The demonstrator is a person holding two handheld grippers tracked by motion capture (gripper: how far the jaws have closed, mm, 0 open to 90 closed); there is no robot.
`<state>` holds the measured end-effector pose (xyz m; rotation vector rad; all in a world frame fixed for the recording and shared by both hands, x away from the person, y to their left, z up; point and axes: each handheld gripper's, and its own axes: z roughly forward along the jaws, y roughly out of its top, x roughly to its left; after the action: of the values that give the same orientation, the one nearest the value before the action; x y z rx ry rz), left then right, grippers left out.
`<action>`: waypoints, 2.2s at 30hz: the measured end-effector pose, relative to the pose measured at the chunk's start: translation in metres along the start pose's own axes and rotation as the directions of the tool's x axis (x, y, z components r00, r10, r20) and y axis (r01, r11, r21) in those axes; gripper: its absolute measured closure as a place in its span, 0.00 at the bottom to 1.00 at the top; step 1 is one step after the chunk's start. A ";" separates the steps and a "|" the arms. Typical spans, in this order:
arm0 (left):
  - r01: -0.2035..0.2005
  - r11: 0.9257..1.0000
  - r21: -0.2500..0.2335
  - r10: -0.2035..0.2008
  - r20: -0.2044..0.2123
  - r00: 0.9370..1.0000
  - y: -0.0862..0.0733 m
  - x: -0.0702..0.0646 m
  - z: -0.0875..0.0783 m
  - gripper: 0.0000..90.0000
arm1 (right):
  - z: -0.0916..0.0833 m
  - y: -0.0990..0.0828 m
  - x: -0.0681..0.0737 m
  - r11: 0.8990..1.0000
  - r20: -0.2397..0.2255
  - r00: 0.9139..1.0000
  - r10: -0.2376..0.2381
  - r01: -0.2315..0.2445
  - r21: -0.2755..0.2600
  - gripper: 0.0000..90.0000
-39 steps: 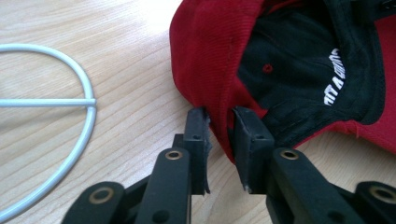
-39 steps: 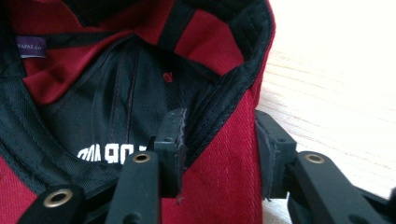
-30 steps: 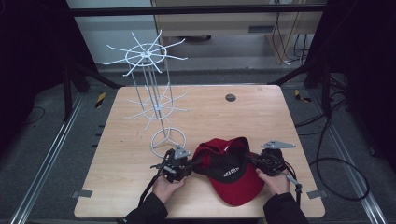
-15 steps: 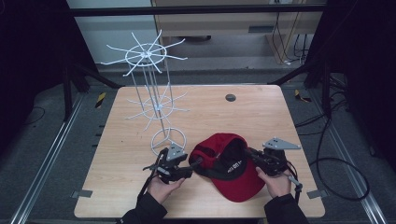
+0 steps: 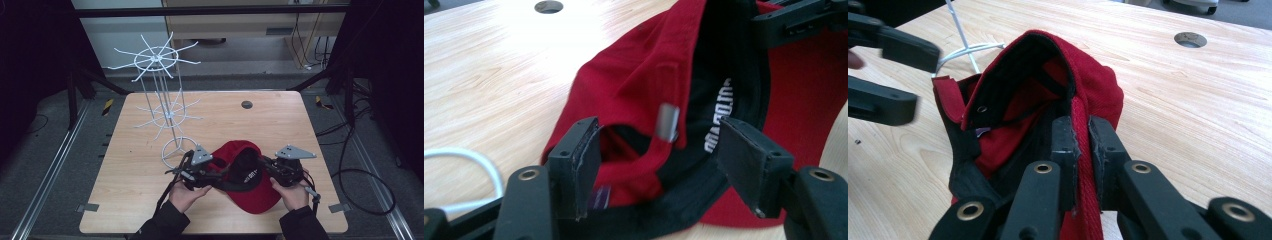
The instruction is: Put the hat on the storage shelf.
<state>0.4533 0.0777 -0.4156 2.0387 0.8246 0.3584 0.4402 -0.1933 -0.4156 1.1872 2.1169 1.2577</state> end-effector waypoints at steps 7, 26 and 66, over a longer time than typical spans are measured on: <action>-0.018 1.000 0.018 0.018 0.006 1.000 0.010 -0.008 0.025 0.42 | -0.001 0.003 0.003 1.000 -0.004 1.000 -0.015 0.015 0.001 0.92; 0.019 0.999 -0.035 -0.019 -0.003 1.000 0.026 0.002 0.028 0.93 | -0.004 0.003 0.000 1.000 -0.030 0.999 -0.021 0.021 -0.007 0.87; 0.023 0.991 -0.134 -0.027 -0.025 0.999 0.051 0.015 -0.006 0.93 | -0.016 -0.012 0.001 0.977 0.116 0.971 -0.210 0.211 0.000 0.90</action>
<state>0.4829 0.0718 -0.3712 1.9016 0.8201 0.4167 0.4232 -0.2030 -0.4179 0.9752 2.0845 1.0806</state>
